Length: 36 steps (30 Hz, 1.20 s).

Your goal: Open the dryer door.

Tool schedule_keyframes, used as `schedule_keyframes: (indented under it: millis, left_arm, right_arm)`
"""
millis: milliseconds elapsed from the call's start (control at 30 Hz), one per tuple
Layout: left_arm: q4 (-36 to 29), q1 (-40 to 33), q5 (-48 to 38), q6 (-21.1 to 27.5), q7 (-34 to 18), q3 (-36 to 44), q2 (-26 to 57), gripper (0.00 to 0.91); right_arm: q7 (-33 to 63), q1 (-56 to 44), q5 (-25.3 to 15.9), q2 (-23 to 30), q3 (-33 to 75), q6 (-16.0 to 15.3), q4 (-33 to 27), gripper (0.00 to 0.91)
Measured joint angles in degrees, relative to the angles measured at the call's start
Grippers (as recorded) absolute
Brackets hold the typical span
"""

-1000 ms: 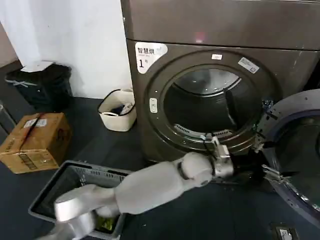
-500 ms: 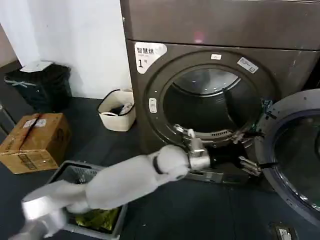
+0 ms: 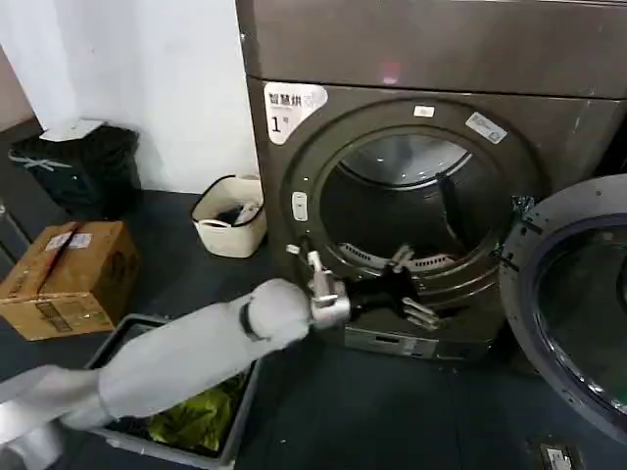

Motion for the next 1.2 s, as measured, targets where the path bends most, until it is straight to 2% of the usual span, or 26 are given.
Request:
schedule_keyframes:
  millis: [267, 867, 1200]
  left_arm:
    - [-1.59, 2.51, 2.35, 3.29, 2.44, -2.34, 7.90, 0.907]
    - [-3.47, 11.29, 13.23, 10.42, 6.76, -10.84, 21.89, 0.907]
    - [-5.43, 14.94, 13.09, 12.36, 5.12, -11.13, 31.41, 0.907]
  right_arm:
    - [0.00, 0.10, -0.81, -0.01, 0.74, -0.21, -0.65, 0.907]
    - [-0.05, 0.59, -1.04, 0.20, 1.15, -0.30, -0.65, 0.907]
    - [-0.05, 0.55, -0.91, -0.05, 1.28, 0.30, -1.60, 0.907]
